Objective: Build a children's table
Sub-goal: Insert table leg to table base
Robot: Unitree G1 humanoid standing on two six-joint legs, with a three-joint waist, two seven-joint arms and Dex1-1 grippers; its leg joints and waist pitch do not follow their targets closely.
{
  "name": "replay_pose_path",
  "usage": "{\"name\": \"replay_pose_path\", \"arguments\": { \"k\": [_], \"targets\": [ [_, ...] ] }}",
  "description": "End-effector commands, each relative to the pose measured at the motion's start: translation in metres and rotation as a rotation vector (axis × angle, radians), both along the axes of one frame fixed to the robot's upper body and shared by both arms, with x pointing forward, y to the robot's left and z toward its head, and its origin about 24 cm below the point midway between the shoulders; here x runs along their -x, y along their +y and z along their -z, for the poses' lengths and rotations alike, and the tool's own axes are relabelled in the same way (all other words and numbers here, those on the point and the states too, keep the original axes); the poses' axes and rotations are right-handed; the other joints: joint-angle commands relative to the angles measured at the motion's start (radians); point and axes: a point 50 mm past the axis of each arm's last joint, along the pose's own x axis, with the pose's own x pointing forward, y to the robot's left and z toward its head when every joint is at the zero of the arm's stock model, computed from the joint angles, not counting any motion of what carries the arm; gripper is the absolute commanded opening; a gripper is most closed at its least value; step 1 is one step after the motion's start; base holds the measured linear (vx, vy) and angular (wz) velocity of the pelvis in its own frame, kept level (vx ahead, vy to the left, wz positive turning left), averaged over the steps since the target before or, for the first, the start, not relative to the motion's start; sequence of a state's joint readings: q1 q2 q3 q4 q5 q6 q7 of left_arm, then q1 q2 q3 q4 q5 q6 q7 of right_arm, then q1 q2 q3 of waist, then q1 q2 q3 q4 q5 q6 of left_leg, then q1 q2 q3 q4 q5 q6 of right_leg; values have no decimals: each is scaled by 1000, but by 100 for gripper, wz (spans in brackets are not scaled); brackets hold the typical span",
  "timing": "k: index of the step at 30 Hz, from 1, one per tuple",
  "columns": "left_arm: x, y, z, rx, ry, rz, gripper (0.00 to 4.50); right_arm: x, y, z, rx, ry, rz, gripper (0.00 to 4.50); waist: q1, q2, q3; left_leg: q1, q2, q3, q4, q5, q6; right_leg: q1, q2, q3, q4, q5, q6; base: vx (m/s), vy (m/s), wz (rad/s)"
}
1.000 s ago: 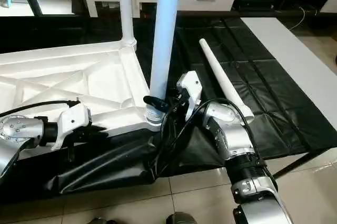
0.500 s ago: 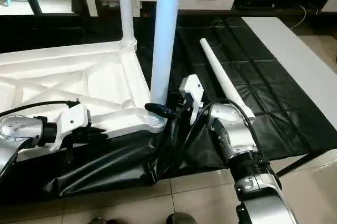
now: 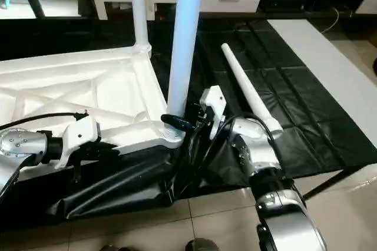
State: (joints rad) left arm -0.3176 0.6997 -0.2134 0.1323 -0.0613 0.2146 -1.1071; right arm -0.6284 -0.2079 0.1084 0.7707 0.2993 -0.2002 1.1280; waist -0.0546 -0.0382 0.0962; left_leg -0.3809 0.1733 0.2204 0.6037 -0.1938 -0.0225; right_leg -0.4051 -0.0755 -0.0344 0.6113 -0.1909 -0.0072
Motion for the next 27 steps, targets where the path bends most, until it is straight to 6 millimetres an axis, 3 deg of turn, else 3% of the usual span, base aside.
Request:
{"name": "replay_pose_path", "arguments": {
  "k": [1, 9, 14, 25, 27],
  "targets": [
    [8, 0, 15, -43, 74, 22, 0, 7, -4, 26, 95, 110, -8, 187, 2, 14, -36, 31, 70, -46, -99, -366, -17, 10, -67, 50, -82, -342, -240, 0, 0, 0],
    [10, 1, 16, -46, 83, 27, 0, 14, -11, 38, 215, 166, -136, 187, 5, 13, -38, 31, 71, -40, -99, -330, -1, 10, -65, 51, -79, -272, -259, 0, 0, 0],
    [10, 0, 16, -47, 85, 33, 0, 15, -15, 41, 271, 179, -178, 187, 6, 12, -35, 32, 72, -41, -102, -352, -6, 10, -67, 52, -82, -306, -256, 0, 0, 0],
    [8, 0, 17, -80, 40, 19, 0, 21, -20, 48, 265, 195, -188, 187, 7, 10, -28, 42, 73, -46, -110, -452, -36, -4, -67, 55, -98, -424, -214, 0, 0, 0],
    [8, 0, 17, -83, 38, 20, 0, 22, -22, 50, 265, 197, -185, 187, 7, 12, -32, 42, 74, -47, -112, -434, -38, 0, -67, 54, -97, -394, -217, 0, 0, 0]
  ]
}}
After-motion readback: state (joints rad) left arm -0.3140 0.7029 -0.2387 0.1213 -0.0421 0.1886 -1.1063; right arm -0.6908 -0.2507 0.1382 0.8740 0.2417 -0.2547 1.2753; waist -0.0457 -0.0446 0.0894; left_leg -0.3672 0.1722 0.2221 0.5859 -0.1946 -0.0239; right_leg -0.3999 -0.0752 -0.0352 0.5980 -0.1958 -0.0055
